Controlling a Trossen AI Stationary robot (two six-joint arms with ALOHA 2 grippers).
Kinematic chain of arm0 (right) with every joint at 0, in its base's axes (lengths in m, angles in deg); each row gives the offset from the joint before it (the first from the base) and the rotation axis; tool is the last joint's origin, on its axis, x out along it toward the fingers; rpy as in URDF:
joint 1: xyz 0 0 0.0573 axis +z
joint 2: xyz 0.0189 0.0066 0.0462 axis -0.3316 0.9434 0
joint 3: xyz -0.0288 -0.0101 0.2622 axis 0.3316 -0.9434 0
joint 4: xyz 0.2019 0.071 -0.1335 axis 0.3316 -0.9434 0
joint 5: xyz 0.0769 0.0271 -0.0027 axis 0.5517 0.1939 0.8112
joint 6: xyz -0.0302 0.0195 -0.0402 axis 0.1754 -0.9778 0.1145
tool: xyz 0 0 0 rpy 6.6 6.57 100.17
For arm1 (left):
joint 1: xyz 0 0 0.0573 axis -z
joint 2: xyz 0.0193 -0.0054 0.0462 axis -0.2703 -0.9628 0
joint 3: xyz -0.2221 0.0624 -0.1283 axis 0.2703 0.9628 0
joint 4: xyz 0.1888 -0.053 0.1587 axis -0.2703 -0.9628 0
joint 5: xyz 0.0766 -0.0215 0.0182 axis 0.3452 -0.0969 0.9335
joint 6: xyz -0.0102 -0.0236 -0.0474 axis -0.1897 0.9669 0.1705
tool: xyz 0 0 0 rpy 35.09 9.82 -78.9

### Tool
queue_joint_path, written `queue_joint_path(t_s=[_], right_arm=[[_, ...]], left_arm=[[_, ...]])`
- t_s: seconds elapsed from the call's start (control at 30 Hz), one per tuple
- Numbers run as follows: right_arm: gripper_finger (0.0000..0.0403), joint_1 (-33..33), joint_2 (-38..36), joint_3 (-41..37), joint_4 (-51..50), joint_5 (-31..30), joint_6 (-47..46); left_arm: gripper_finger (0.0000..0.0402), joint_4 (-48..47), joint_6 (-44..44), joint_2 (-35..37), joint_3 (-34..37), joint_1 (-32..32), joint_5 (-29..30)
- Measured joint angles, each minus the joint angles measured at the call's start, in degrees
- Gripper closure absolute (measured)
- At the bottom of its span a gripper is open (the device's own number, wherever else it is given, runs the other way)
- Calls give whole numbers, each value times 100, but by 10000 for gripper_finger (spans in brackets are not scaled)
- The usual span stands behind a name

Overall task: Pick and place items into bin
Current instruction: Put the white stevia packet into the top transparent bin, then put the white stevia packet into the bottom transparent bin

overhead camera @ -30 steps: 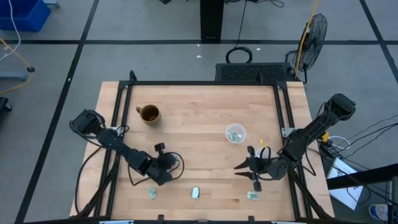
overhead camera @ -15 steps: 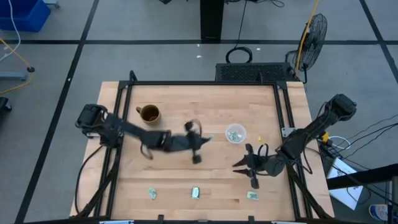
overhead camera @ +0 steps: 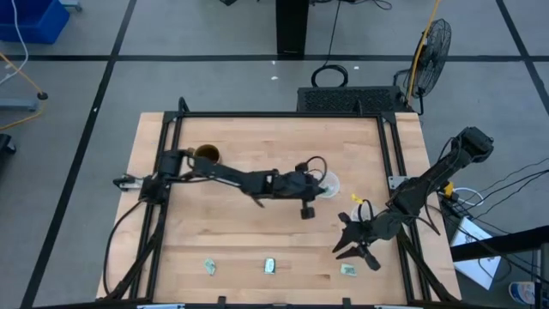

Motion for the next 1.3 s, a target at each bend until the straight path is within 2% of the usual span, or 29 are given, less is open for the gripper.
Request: queue_joint_path(t_s=[0.2, 0.43, 0.77, 1.0, 1.17, 1.3], right_arm=[[314, 24, 0, 0, -196, 2, -48], [314, 24, 2, 0, -321, -2, -48], [314, 26, 2, 0, -326, -2, -131], [314, 26, 2, 0, -324, -19, -73], [314, 28, 2, 0, -347, -775, 272], [314, 28, 4, -2, -506, -1029, 34]], left_arm=[[388, -299, 323, -432, -321, -212, -19], [396, -467, 515, -440, -324, -454, -24], [322, -588, 607, -499, -324, -526, -369], [303, -423, 711, -494, -325, -522, -324], [304, -483, 856, -399, -322, -515, -437], [304, -738, 849, 174, -320, -517, -700]])
